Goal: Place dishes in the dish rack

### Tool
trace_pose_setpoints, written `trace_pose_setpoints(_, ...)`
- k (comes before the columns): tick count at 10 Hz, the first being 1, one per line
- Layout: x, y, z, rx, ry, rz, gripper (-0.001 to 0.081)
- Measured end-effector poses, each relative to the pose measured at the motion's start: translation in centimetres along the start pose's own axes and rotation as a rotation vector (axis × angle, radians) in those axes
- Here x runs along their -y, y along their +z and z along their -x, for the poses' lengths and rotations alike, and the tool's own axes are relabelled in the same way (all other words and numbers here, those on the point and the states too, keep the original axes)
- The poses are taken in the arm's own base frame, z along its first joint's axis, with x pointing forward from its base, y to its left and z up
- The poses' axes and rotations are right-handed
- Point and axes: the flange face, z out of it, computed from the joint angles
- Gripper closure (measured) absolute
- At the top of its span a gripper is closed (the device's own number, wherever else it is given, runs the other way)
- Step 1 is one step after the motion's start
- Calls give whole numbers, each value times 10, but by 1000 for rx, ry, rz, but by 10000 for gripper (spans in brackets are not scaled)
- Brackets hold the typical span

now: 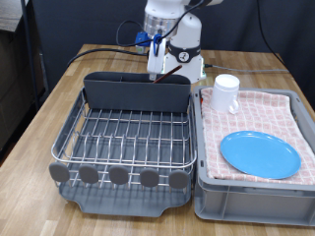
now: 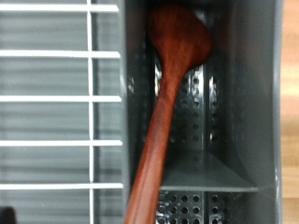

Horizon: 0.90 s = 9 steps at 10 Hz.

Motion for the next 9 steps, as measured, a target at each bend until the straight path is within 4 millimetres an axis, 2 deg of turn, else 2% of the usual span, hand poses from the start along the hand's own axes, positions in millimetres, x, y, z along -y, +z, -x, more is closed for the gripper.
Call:
trace_pose_setpoints(1,-4,-11,7,-24,4,-30,88)
trace_pose_setpoints(2,-6,-24,12,-35,2,-51,20)
trace_pose_setpoints(4,-11,-55,23,-26,-26,-84,7)
trace_pose_setpoints(9,-39,-116,84,90,-480,-99,4)
